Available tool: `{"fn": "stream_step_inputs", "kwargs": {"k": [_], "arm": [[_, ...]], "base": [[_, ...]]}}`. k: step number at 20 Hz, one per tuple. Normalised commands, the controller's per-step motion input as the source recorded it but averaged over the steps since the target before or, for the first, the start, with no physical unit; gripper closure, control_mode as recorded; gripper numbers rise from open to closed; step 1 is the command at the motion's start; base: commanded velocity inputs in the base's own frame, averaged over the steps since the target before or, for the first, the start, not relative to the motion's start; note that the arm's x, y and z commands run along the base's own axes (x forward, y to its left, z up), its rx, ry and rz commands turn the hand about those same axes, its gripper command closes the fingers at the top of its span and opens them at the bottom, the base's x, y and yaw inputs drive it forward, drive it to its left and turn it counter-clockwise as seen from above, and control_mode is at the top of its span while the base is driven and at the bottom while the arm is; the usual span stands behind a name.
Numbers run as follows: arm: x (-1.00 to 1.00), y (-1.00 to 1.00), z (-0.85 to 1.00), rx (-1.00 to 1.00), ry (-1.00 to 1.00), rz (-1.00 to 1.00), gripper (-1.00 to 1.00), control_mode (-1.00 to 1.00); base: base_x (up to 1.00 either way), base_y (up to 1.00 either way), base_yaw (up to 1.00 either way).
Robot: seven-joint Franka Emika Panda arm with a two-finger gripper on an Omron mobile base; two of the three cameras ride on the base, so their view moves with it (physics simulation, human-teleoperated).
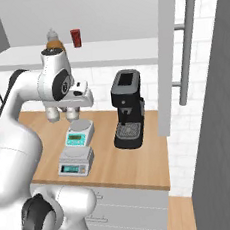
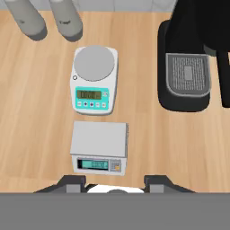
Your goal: Pick the honey bottle and place it on the digital scale for weighing, and close the cabinet.
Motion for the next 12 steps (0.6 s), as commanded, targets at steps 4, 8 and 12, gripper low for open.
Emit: {"fn": "stream_step_inputs", "kwargs": {"k": [4, 8, 12], "arm": [[-0.64, 0.08, 0.0, 0.0, -0.11, 0.03, -1.0, -1.0], [-0.59, 0.07, 0.28, 0.0, -0.32, 0.05, -1.0, -1.0], [-0.63, 0.06, 0.96, 0.0, -0.58, 0.09, -1.0, -1.0]], "base": [[0.0, 0.0, 0.0], [0.0, 0.0, 0.0], [0.0, 0.0, 0.0]]}}
